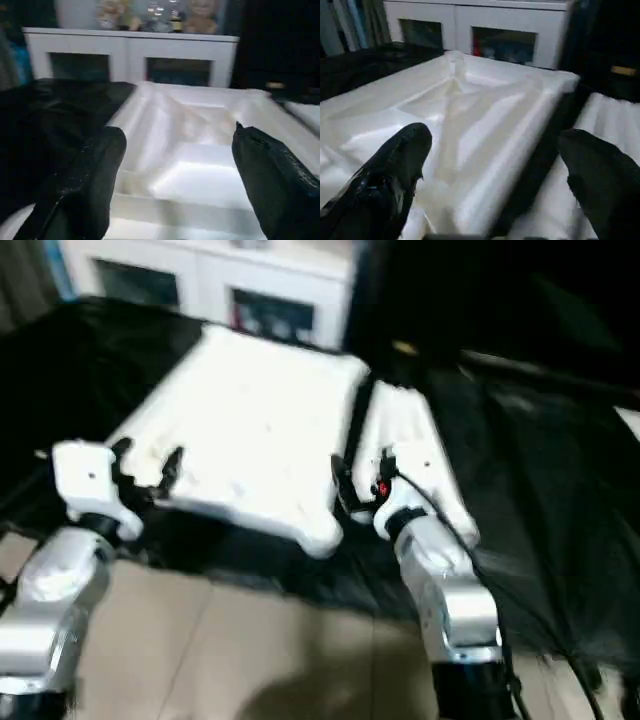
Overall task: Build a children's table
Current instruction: Move to table
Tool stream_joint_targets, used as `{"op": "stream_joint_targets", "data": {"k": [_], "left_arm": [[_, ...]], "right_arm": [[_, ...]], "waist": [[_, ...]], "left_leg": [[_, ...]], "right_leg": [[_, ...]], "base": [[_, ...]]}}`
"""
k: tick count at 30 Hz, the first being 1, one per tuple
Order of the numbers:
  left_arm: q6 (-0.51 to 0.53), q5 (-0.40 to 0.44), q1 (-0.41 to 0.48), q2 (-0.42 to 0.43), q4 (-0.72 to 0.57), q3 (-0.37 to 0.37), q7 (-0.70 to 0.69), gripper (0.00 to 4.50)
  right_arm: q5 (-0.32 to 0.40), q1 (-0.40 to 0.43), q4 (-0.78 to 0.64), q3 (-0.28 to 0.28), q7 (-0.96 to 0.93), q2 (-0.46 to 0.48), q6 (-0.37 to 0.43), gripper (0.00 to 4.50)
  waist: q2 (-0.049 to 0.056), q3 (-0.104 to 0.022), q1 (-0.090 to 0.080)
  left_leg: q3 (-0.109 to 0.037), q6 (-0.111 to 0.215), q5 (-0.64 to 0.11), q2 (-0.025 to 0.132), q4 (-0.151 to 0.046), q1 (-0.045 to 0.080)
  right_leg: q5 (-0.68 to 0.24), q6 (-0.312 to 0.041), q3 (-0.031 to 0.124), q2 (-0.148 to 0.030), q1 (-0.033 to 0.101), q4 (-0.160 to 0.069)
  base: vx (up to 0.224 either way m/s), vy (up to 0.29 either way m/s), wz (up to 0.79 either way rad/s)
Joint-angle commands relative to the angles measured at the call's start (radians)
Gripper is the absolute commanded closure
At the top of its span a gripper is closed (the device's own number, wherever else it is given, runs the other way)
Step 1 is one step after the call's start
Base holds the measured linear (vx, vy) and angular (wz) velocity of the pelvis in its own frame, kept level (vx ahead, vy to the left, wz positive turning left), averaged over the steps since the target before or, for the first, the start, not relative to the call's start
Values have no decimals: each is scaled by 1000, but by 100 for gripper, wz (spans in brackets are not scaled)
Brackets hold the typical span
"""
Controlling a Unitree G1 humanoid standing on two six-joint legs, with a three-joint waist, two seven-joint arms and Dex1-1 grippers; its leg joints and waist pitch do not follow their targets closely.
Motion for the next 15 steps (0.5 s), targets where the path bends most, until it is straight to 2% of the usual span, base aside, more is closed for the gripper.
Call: {"op": "stream_joint_targets", "data": {"k": [1, 2, 3, 4, 5, 6, 7, 8, 9, 10, 11, 12, 13, 14, 15], "left_arm": [[19, 17, -19, 10, 35, -4, -3, 63], [22, 18, -31, 8, 52, -4, 0, 63], [19, 8, -39, -2, 64, -5, -1, 63], [17, 0, -44, -8, 68, -6, -2, 63], [20, 1, -55, -11, 79, -16, -4, 63], [22, 9, -67, -11, 93, -32, -10, 63], [23, 13, -71, -11, 97, -38, -13, 63], [3, 31, -78, -7, 109, -55, -28, 63], [1, 29, -79, -7, 110, -55, -31, 63], [0, 24, -81, -8, 111, -56, -38, 63], [-8, 23, -83, -5, 112, -53, -42, 63], [-9, 9, -83, -5, 110, -45, -52, 63], [-6, -2, -83, -1, 110, -39, -69, 63], [-5, -12, -82, 5, 110, -35, -86, 63], [-3, -20, -81, 16, 111, -37, -112, 63]], "right_arm": [[-5, 27, -7, 9, -23, 6, 12, 0], [-3, 33, 1, 4, -34, 12, 9, 0], [0, 40, 4, -2, -40, 16, 12, 0], [0, 45, 1, -6, -45, 20, 16, 0], [2, 46, -8, -10, -43, 25, 22, 0], [4, 45, -17, -12, -40, 28, 24, 0], [5, 44, -19, -12, -38, 29, 23, 0], [0, 38, -19, -13, -42, 28, 20, 0], [-1, 37, -18, -13, -42, 27, 19, 0], [-4, 34, -16, -13, -44, 25, 16, 0], [2, 24, -9, -20, -45, 25, 12, 0], [-1, 16, -6, -18, -42, 18, 15, 0], [5, 8, -1, -14, -31, 11, 20, 0], [9, 1, 3, -11, -20, 5, 23, 0], [13, -6, 6, -5, -1, -5, 24, 0]], "waist": [[62, -27, -20], [72, -64, -52], [70, -70, -47], [87, -69, -53], [58, -65, -46], [16, -69, -53], [2, -73, -49], [-93, -107, -22], [-78, -99, 32], [-76, -105, 36], [-79, -116, 9], [-79, -113, 8], [-51, -111, -12], [11, -88, -28], [60, -80, -62]], "left_leg": [[-41, 30, 11, 86, -149, 60], [-134, 83, -257, 178, -167, 164], [-122, 161, -242, 145, -137, 172], [-50, 108, -174, 165, -133, 186], [23, 82, 68, 143, -131, 166], [93, 126, 355, 107, -109, 143], [142, 119, 395, 61, -83, 140], [153, 121, 172, -46, 9, 52], [66, 84, -107, -38, 158, -13], [35, 35, -119, -37, 172, -29], [-18, -16, -45, -41, 152, -85], [-26, -47, -12, -49, 141, -71], [-60, -27, 114, -27, 74, -46], [-74, -54, 218, 5, -31, -5], [-55, -106, 270, 41, -106, -1]], "right_leg": [[-257, -178, -19, -47, -15, -43], [-217, -44, -30, -44, -110, 134], [-126, 28, -35, -52, -143, 155], [-80, 41, -39, -64, -179, 162], [47, 63, -60, -69, -195, 166], [271, 56, -46, -104, -205, 100], [381, 31, -32, -118, -212, 45], [443, 72, 133, -181, -80, -22], [714, -101, 321, -354, -63, -82], [841, -188, 310, -333, -47, -64], [1107, -284, 272, -271, 7, 7], [1159, -288, 247, -236, -9, -1], [1155, -311, 163, -240, -21, -6], [763, -299, 90, -186, -72, -55], [367, -201, 28, -62, -69, -4]], "base": [[304, 119, 16], [217, 98, 14], [213, 90, 6], [110, 44, 3], [206, 76, -20], [175, 51, -55], [200, 59, -80], [104, 27, -58], [84, 105, -37], [106, 127, -54], [106, 127, -54], [3, 21, -66], [-157, 1, -32], [-157, 1, -32], [-130, 65, -22]]}}
